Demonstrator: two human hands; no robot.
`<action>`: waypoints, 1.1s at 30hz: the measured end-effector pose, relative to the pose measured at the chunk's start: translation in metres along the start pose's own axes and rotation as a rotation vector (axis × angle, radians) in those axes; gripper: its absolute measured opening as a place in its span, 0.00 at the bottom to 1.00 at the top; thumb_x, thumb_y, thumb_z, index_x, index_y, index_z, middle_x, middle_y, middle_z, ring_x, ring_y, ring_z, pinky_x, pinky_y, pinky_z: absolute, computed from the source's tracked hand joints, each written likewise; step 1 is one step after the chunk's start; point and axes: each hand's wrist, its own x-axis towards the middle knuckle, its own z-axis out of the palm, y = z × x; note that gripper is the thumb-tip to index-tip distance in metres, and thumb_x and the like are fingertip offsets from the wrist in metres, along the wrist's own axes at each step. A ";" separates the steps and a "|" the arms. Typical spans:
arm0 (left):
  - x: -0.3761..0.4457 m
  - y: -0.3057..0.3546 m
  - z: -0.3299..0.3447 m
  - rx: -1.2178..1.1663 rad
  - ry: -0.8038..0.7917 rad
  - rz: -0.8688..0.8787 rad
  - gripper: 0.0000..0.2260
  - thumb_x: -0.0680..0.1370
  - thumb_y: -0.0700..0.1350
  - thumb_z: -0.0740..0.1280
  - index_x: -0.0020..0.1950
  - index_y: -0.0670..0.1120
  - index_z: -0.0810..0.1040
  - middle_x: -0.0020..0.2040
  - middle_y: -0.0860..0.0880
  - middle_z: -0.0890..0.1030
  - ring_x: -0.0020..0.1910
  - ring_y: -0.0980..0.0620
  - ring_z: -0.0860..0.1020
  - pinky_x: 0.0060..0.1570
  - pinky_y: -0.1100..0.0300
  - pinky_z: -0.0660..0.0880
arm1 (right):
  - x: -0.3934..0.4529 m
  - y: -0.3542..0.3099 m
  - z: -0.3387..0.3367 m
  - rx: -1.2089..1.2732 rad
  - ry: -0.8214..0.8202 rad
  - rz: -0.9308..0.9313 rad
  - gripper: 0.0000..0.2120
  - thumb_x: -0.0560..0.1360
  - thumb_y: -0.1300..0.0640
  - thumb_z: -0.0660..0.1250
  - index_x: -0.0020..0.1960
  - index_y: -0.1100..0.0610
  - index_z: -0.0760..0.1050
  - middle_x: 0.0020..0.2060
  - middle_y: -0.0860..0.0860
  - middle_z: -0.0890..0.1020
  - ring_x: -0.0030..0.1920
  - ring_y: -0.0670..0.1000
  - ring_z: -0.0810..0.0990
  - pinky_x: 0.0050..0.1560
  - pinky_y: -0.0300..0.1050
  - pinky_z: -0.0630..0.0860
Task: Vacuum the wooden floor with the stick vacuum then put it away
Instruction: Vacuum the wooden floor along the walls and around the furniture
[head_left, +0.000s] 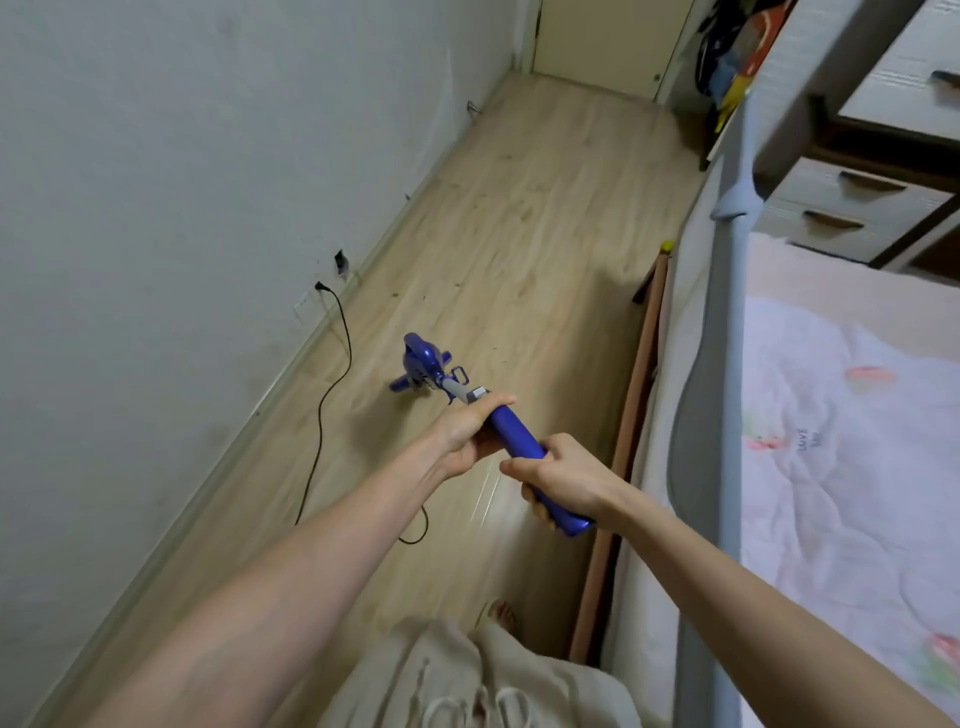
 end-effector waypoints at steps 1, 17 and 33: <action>0.010 0.006 0.002 0.010 -0.001 -0.009 0.08 0.74 0.39 0.71 0.41 0.44 0.72 0.33 0.48 0.73 0.31 0.53 0.74 0.33 0.61 0.78 | 0.009 -0.003 -0.005 0.003 0.000 0.002 0.11 0.78 0.55 0.66 0.54 0.61 0.68 0.31 0.53 0.76 0.23 0.46 0.74 0.27 0.40 0.74; 0.197 0.176 -0.020 -0.062 0.113 -0.082 0.07 0.76 0.39 0.69 0.40 0.43 0.73 0.35 0.46 0.73 0.33 0.52 0.73 0.33 0.62 0.77 | 0.223 -0.141 -0.083 -0.071 -0.034 0.085 0.08 0.77 0.58 0.64 0.51 0.62 0.69 0.30 0.54 0.74 0.22 0.47 0.71 0.26 0.40 0.71; 0.328 0.261 0.031 -0.187 0.244 -0.107 0.06 0.74 0.43 0.70 0.44 0.45 0.73 0.40 0.46 0.75 0.40 0.50 0.76 0.47 0.59 0.77 | 0.367 -0.204 -0.217 -0.160 -0.247 0.157 0.08 0.77 0.59 0.64 0.41 0.60 0.68 0.28 0.54 0.72 0.20 0.49 0.70 0.22 0.37 0.69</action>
